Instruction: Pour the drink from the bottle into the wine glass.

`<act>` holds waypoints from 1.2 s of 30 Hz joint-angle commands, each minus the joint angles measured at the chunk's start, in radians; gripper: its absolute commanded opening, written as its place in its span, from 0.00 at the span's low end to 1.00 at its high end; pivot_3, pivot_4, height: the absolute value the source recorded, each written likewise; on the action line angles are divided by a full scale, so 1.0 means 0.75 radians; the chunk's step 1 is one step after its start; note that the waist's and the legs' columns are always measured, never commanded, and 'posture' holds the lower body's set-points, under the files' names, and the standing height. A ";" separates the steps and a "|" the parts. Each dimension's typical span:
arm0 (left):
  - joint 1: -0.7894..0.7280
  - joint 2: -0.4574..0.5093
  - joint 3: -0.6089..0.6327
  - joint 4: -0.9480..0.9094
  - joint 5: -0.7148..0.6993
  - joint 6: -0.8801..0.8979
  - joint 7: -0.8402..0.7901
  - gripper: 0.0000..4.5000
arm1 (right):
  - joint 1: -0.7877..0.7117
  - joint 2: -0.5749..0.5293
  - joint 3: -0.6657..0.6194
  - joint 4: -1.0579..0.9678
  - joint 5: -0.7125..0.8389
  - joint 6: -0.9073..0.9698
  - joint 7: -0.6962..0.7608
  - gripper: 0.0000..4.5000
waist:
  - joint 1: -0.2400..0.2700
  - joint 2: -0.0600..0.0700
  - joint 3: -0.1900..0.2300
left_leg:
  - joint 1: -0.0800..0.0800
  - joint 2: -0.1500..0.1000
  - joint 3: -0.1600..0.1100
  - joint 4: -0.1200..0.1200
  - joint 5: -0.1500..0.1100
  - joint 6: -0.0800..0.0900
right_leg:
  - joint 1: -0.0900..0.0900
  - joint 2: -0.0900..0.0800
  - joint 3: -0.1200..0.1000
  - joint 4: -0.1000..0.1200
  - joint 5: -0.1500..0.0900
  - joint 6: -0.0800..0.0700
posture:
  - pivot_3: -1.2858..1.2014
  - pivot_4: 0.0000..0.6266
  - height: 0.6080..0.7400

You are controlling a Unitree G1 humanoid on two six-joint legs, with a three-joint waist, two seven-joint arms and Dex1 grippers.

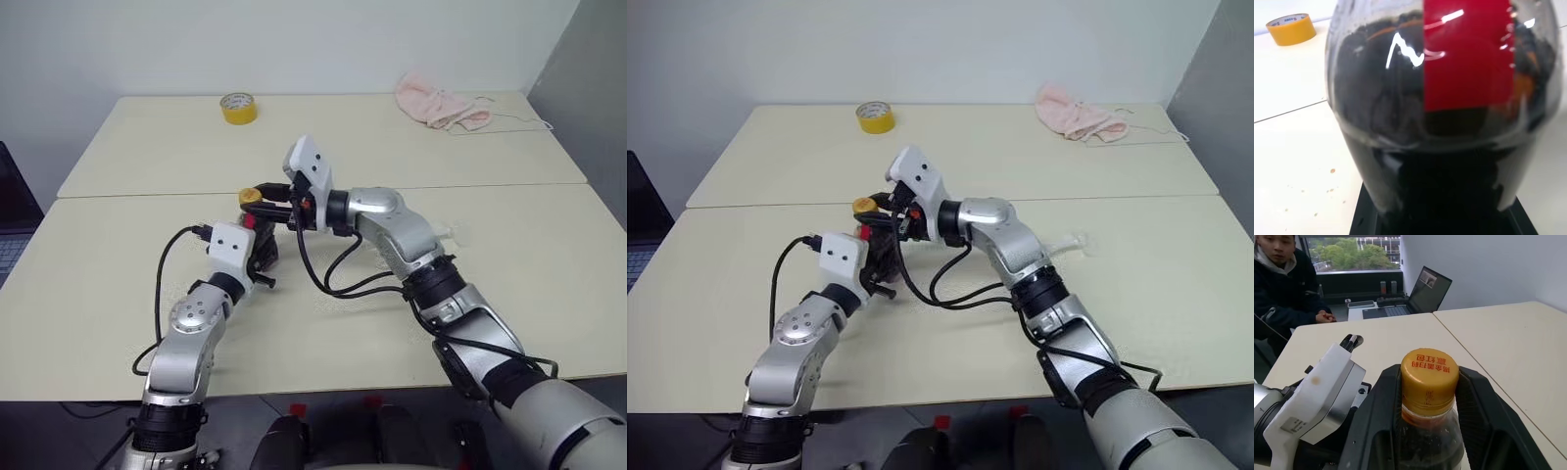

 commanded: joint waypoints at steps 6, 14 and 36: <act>0.005 0.008 -0.019 -0.109 -0.005 -0.042 -0.031 0.17 | -0.063 -0.039 -0.050 0.114 -0.094 -0.120 -0.054 0.44 | 0.001 0.000 0.000 | 0.000 0.000 0.000 0.000 0.000 0.000 | 0.000 0.000 0.000 0.000 0.000 0.000 | 0.52 0.24 1.00; 0.008 0.005 -0.019 -0.118 -0.004 -0.038 -0.027 0.17 | 0.066 -0.077 -0.058 -0.211 -0.085 0.021 -0.076 0.81 | 0.006 0.000 0.000 | -0.001 0.000 0.000 0.000 0.000 0.000 | 0.000 0.000 0.001 0.000 0.000 0.000 | 0.52 0.24 1.00; 0.005 -0.023 -0.011 -0.125 0.013 -0.044 0.027 0.17 | 0.334 0.062 -0.017 -0.781 -0.061 0.355 -0.402 0.81 | 0.009 0.000 0.000 | -0.001 -0.001 0.000 0.000 0.000 0.000 | -0.001 0.000 0.000 0.001 0.000 0.000 | 0.52 0.24 1.00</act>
